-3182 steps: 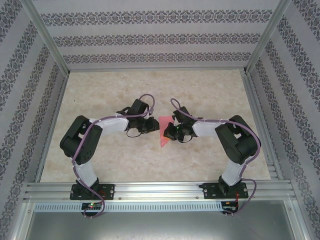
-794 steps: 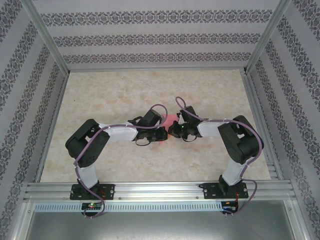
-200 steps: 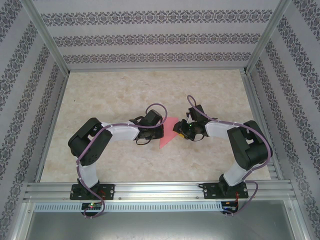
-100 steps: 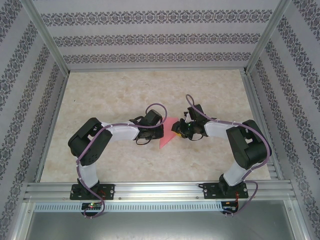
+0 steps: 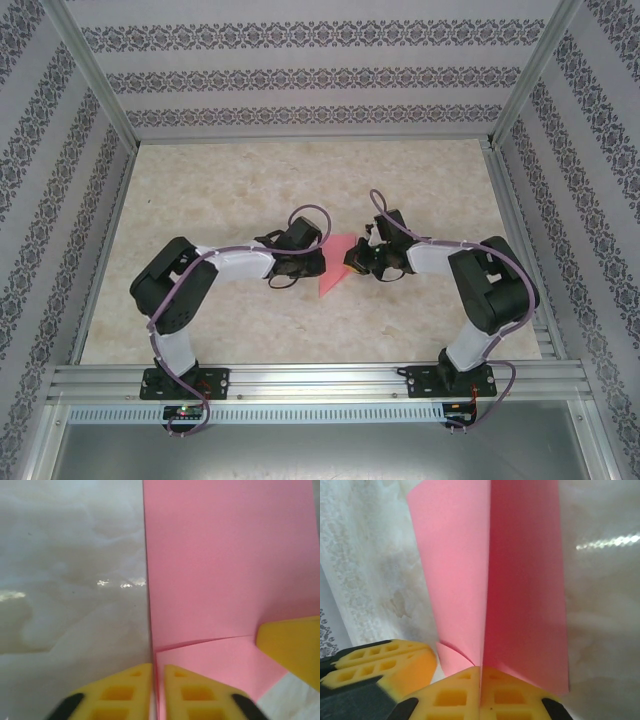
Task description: Fold a paper plane with a square sheet of paper (pick it up from the middle)
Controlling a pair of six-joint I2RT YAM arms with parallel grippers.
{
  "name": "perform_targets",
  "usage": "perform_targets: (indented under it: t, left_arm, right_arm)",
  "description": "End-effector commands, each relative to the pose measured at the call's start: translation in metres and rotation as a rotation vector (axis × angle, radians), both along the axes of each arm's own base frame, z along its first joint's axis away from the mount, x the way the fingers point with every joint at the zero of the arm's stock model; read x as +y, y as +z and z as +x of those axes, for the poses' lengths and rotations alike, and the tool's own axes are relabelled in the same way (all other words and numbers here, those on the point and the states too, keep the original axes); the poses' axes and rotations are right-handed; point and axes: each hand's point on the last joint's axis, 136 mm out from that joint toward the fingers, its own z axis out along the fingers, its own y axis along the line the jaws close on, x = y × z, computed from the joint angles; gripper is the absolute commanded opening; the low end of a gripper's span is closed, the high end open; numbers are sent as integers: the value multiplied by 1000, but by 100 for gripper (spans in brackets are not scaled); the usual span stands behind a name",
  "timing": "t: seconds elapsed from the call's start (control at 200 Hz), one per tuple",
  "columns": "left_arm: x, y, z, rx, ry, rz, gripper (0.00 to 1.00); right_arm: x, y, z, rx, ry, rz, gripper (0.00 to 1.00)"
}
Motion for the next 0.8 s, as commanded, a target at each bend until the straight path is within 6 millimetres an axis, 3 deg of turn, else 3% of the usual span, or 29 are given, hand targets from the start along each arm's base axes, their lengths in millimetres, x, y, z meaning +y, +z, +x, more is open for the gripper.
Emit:
perform_targets:
  t: [0.0, 0.245, 0.48, 0.57, 0.794]
  left_arm:
    - [9, 44, 9, -87, -5, -6, 27]
    - [22, 92, 5, -215, -40, -27, 54]
    - [28, 107, 1, -316, -95, -36, 63]
    - [27, 104, 1, -338, -122, -32, 62]
    - [14, 83, -2, -466, -251, -69, 60]
  right_arm:
    - [-2, 28, 6, -87, -27, -25, 1]
    - [-5, 73, 9, -180, -119, -110, 0]
    - [0, 94, 16, -193, -285, -99, 1]
    - [2, 93, 18, -177, -318, -112, 2]
    - [0, 58, 16, -93, -385, -110, 2]
